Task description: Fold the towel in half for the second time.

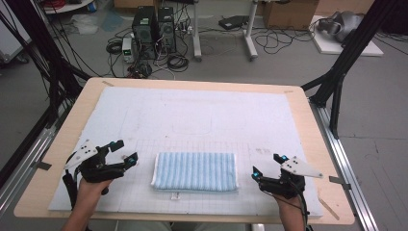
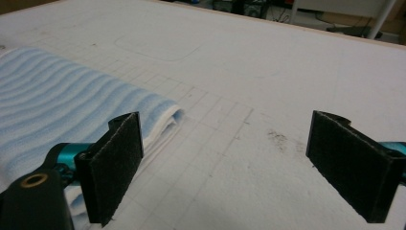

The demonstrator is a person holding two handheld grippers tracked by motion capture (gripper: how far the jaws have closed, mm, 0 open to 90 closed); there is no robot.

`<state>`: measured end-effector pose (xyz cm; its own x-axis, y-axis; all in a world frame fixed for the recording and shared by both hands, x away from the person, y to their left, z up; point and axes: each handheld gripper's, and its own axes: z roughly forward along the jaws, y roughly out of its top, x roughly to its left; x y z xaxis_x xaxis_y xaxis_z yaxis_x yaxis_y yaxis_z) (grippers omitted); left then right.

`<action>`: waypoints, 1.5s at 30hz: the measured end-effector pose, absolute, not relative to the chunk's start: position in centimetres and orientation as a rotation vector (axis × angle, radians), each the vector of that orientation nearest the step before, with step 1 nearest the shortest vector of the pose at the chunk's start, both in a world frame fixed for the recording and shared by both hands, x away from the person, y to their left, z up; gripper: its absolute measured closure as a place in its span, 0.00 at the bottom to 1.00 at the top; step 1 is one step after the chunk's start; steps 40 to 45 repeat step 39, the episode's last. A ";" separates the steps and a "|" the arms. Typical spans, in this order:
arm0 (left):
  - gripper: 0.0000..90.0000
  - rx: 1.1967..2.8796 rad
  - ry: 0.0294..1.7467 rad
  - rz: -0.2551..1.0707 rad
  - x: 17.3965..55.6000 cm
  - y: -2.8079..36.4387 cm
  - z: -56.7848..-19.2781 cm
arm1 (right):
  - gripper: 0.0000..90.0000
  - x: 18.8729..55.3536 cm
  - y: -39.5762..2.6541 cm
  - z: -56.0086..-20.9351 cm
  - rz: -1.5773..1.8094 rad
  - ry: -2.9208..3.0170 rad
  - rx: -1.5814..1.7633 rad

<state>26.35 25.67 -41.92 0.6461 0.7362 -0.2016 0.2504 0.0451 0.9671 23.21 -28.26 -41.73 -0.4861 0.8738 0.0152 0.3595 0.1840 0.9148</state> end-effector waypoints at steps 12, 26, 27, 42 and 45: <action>0.22 1.525 0.836 0.454 25.6 26.1 -41.9 | 0.13 22.3 -28.4 -41.5 1.264 1.918 1.148; 0.22 1.525 0.850 0.453 25.4 26.4 -42.1 | 0.13 22.3 -28.1 -41.7 1.264 1.916 1.153; 0.22 1.524 0.851 0.455 25.4 26.4 -42.2 | 0.13 22.3 -28.2 -41.7 1.264 1.918 1.155; 0.23 1.516 0.860 0.454 25.6 26.5 -42.1 | 0.13 22.6 -28.1 -42.0 1.264 1.923 1.166; 0.23 1.516 0.860 0.454 25.6 26.5 -42.1 | 0.13 22.6 -28.1 -42.0 1.264 1.923 1.166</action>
